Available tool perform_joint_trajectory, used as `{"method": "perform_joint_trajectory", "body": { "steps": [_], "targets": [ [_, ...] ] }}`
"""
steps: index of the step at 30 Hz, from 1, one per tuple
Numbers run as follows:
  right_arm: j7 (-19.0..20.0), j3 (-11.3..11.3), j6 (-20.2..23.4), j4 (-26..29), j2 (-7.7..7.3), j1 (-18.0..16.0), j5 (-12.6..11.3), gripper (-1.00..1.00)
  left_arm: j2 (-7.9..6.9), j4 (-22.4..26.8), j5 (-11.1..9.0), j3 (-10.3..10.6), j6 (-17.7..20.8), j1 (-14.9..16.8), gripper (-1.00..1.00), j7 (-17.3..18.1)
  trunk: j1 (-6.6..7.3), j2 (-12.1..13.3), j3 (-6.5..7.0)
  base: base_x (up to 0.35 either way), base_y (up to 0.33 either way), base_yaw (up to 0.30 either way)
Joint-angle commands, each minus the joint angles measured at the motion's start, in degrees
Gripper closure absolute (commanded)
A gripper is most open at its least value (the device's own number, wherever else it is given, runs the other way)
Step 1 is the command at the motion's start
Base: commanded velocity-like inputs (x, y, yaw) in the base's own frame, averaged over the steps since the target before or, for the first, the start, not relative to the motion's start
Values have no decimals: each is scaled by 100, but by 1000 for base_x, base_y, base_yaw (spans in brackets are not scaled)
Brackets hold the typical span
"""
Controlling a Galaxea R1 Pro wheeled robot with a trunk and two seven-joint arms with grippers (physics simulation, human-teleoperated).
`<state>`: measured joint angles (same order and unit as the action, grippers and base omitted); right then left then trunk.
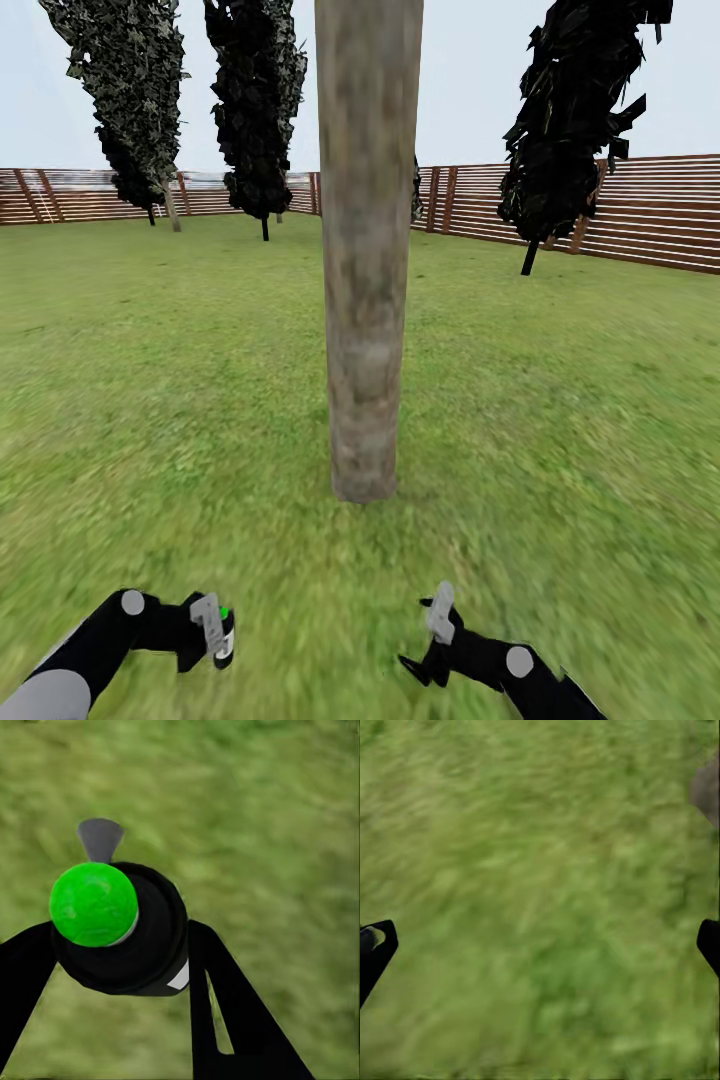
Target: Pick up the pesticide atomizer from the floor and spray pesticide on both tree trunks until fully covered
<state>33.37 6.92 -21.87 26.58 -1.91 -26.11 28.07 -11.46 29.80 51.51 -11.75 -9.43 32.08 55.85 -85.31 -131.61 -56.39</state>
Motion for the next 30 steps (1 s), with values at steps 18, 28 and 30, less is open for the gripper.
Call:
{"method": "perform_joint_trajectory", "body": {
  "steps": [18,28,30],
  "targets": [
    [-4417,-1752,-1002,-1963,-34,131,-32,-100,316,-1354,-45,-2567,171,-15,100,-2976,0,0,0,0,0,0],
    [-4755,-1846,-1005,-1979,4,134,-891,-100,674,-1311,-36,-2593,212,-9,100,-3041,0,0,0,142,-74,0],
    [-4791,-1860,-1002,-1986,-4,139,-1116,-100,702,-1304,-61,-2594,346,-7,100,-3141,0,0,0,253,-199,0]
  ]
}}
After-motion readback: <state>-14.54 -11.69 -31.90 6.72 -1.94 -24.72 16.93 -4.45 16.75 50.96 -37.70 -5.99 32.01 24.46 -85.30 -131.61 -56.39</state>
